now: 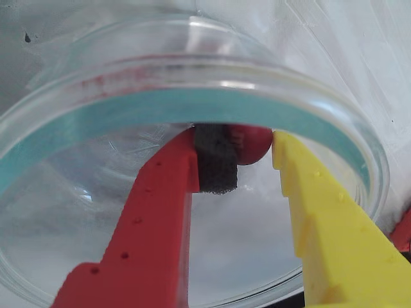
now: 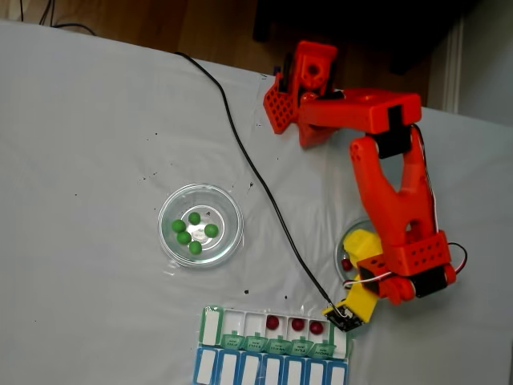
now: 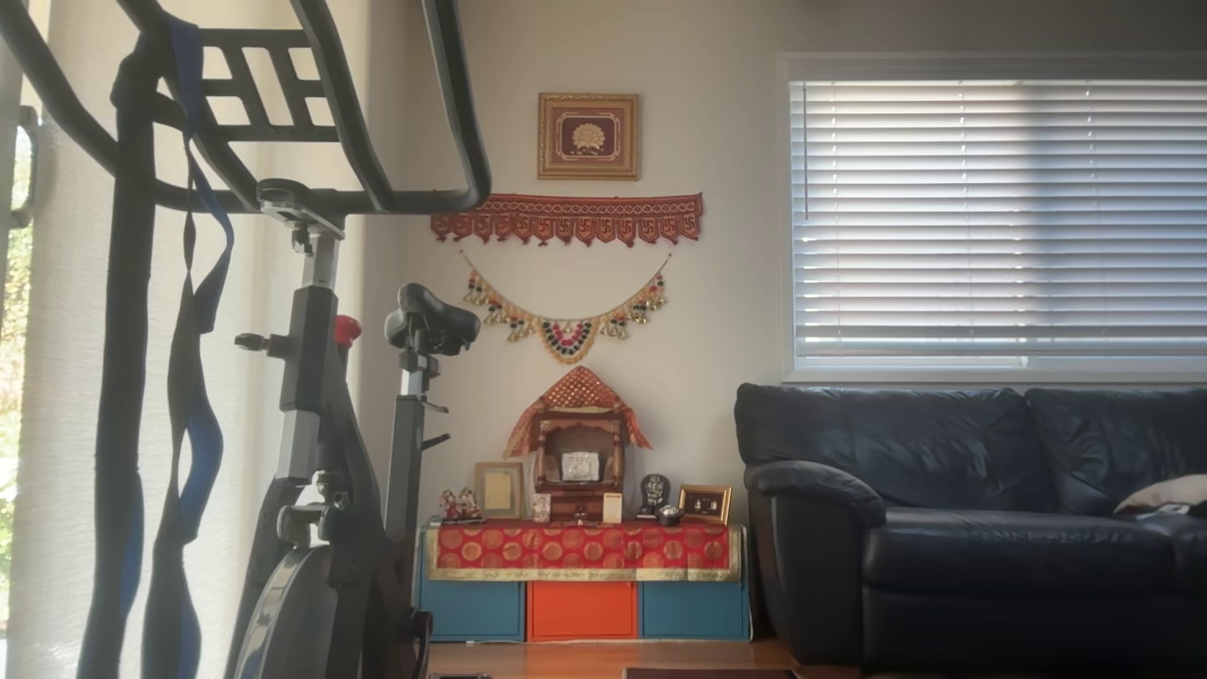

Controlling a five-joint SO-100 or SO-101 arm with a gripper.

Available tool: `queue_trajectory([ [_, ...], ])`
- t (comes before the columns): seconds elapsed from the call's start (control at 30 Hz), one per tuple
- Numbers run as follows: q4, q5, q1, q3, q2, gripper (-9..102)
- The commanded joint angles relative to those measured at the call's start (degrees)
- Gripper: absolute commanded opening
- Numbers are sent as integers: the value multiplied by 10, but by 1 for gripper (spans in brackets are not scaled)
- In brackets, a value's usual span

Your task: Sort medicines into box.

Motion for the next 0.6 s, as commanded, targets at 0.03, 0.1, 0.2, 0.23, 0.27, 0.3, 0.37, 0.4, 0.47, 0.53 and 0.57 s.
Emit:
queue_trajectory([
  [0.03, -8, -6, 4, 0, 62, 8],
  [0.1, -11, -6, 4, 4, 65, 7],
  [0.2, -16, -8, 4, 8, 68, 5],
  [0.23, -18, -9, 4, 10, 69, 4],
  [0.27, -20, -10, 4, 12, 72, 3],
  [0.3, -22, -10, 5, 13, 73, 1],
  [0.37, -22, -10, 5, 15, 75, 1],
  [0.4, -23, -10, 5, 16, 75, 1],
  [0.47, -23, -11, 5, 16, 75, 1],
  [0.53, -23, -12, 5, 16, 76, 1],
  [0.57, -23, -11, 6, 16, 76, 1],
])
